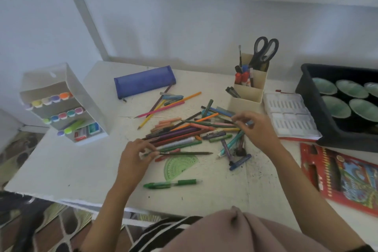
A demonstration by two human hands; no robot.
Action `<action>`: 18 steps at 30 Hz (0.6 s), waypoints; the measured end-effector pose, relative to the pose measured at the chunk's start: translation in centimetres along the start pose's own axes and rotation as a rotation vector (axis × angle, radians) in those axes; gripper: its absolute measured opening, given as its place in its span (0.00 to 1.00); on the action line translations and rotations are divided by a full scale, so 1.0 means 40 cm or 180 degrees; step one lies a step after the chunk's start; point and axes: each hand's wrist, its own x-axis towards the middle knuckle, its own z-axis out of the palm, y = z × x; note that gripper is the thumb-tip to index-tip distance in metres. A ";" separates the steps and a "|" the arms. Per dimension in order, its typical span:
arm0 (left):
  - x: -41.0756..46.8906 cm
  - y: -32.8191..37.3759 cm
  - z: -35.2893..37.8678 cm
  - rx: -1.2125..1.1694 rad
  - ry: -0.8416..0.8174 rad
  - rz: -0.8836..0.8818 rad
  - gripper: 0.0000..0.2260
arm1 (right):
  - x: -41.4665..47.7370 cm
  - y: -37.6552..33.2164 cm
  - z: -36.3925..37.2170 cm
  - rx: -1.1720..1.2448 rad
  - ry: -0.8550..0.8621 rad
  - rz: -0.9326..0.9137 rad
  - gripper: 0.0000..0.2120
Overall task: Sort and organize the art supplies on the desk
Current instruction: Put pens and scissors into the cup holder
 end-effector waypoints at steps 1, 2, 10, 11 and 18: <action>-0.004 -0.001 0.007 0.0236 -0.0045 0.0218 0.08 | -0.008 0.005 -0.006 -0.0021 -0.0125 0.0037 0.11; -0.004 0.000 0.013 0.0364 -0.0058 0.0339 0.08 | -0.017 0.008 -0.016 -0.0043 -0.0313 0.0078 0.11; 0.019 0.084 0.113 0.0425 -0.0063 0.1098 0.03 | -0.121 0.025 -0.003 -0.0658 -0.1642 -0.0040 0.18; 0.018 0.096 0.127 0.0434 -0.0126 0.1144 0.03 | -0.133 0.025 0.012 -0.0670 -0.1483 -0.0140 0.18; 0.049 0.164 0.181 0.0402 -0.0348 0.1404 0.05 | -0.164 0.003 0.010 -0.0036 -0.0228 -0.0359 0.12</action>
